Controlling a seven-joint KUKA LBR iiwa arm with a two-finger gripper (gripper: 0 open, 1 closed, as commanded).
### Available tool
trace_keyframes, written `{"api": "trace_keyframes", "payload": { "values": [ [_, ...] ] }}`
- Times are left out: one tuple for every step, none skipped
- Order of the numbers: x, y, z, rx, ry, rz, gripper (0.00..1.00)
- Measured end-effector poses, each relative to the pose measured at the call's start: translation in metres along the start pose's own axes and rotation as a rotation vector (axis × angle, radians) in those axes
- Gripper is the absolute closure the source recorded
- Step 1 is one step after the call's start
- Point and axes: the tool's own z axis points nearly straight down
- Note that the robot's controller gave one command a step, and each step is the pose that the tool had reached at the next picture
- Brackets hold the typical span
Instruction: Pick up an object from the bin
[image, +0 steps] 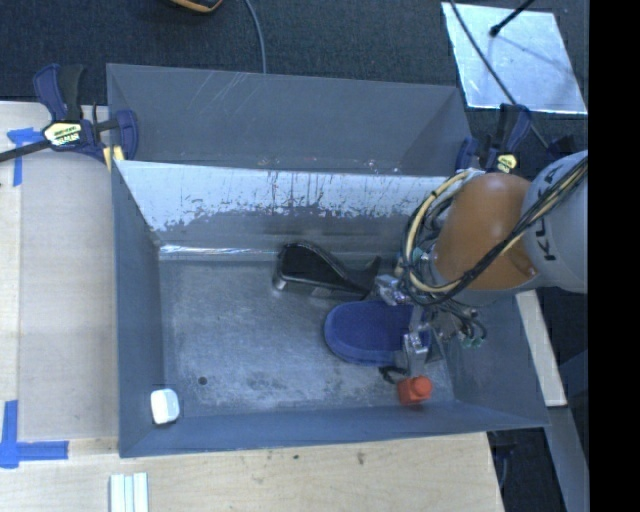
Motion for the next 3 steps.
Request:
{"api": "trace_keyframes", "payload": {
  "values": [
    [-0.001,-0.002,-0.004,0.002,-0.005,0.001,1.0],
    [0.028,-0.013,-0.057,0.0,-0.005,0.01,1.0],
    [0.038,-0.012,-0.202,0.001,-0.01,0.062,1.0]
  ]
}}
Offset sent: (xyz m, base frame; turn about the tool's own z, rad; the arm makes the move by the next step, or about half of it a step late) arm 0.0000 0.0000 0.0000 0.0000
